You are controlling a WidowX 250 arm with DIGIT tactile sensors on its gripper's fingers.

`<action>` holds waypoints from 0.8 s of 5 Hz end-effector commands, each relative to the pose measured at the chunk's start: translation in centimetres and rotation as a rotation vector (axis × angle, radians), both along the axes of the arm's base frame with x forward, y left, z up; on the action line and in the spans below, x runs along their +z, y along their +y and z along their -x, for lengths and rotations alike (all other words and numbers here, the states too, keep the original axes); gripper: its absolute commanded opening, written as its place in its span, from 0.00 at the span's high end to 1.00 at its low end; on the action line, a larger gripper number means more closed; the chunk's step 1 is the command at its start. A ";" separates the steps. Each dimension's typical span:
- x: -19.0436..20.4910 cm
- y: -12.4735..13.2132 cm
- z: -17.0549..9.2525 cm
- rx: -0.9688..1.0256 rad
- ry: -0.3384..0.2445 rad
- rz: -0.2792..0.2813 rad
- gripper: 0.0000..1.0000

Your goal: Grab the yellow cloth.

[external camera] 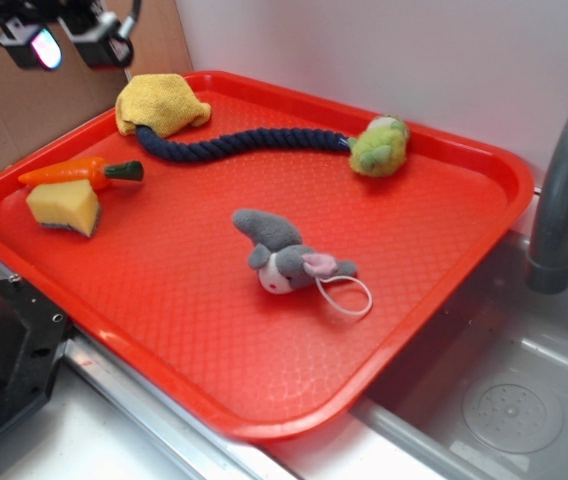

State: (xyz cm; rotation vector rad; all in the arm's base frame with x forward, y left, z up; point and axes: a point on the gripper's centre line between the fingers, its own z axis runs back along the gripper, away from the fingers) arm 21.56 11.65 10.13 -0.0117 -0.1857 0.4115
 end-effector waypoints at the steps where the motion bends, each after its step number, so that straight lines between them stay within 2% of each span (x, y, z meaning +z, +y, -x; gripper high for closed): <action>1: -2.3 3.0 -5.4 -0.247 0.036 -0.089 0.00; 2: -3.2 3.1 -6.3 -0.330 0.007 -0.175 0.00; 3: -4.5 3.3 -7.0 -0.333 -0.035 -0.233 0.00; 4: -5.6 3.2 -7.6 -0.401 -0.089 -0.133 0.00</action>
